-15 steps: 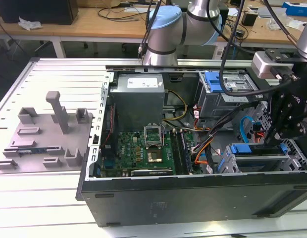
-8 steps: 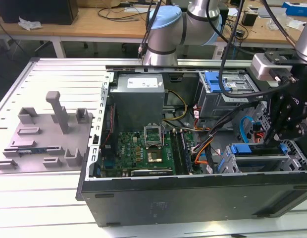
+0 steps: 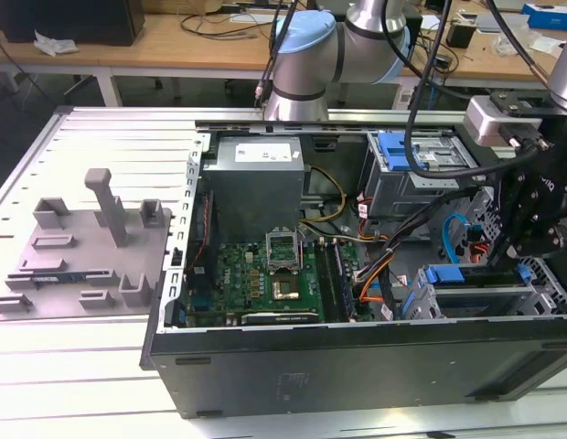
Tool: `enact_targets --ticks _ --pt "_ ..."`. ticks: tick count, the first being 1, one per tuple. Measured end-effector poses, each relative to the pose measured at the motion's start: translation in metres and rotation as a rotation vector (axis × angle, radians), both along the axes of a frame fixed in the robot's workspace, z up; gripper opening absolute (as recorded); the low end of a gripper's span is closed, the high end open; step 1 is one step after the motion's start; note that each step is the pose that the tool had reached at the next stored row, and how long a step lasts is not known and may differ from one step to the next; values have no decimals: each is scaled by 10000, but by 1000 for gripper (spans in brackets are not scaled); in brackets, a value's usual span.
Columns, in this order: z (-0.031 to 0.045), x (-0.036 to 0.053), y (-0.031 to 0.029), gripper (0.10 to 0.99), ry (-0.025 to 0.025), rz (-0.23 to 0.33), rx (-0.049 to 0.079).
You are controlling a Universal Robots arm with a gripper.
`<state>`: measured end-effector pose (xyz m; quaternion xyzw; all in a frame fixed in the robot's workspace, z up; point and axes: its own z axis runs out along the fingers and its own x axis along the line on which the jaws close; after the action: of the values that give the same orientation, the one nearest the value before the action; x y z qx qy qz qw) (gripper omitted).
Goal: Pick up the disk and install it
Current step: 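Insert the first disk wire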
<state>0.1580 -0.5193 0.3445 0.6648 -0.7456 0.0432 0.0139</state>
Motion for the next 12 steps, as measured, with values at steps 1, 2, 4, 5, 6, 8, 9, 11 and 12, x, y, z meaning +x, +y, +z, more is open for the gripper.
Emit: enact_targets --ticks 1,2,4,5,6,8,9,11,12 --pt "6 0 0 169 0 0 1" --pt "8 0 0 169 0 0 3" --pt "10 0 0 169 0 0 0" --pt "10 0 0 169 0 0 -1" --pt "11 0 -1 169 0 0 -2" --pt "10 0 -5 169 0 1 0" --pt "10 0 -7 169 0 1 2" --pt "10 0 -10 169 0 1 5" --pt "9 0 -10 169 0 1 9"
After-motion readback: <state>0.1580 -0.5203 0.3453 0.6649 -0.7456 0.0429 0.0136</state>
